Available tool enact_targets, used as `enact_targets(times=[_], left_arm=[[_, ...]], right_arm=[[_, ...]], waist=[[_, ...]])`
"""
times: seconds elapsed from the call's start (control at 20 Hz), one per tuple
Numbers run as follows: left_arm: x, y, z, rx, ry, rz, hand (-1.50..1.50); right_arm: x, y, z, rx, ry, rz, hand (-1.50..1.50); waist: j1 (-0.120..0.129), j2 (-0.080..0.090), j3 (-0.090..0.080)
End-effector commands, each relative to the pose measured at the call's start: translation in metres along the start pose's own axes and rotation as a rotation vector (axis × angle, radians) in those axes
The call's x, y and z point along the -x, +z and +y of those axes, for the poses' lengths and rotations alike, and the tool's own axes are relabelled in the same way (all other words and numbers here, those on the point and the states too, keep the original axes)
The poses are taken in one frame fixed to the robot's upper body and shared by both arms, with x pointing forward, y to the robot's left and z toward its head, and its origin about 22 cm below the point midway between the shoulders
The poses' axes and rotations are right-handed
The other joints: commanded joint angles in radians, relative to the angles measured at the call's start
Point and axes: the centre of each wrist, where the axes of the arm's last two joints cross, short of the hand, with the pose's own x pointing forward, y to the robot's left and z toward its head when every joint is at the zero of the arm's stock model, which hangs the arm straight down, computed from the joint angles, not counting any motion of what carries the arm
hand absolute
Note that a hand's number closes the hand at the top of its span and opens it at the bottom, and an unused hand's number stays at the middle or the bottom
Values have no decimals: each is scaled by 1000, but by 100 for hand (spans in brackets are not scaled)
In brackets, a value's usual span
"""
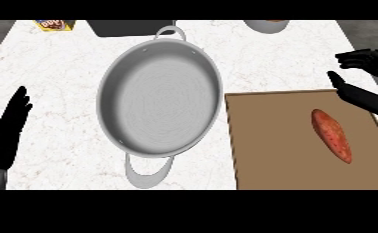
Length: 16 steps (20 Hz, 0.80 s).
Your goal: Pick the sweet potato from the tray and place it in the pot
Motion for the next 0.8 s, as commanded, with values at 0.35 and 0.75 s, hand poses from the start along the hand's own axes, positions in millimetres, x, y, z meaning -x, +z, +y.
enact_targets(times=[0.35, 0.75], left_arm=[[-14, 7, -48, 31, -64, 180, 0], [-25, -2, -35, 34, -92, 181, 0]], right_arm=[[-15, 91, 0, 99, 299, -84, -150], [-78, 85, -47, -84, 673, 188, -150]], waist=[[32, -4, 0], [37, -4, -2]])
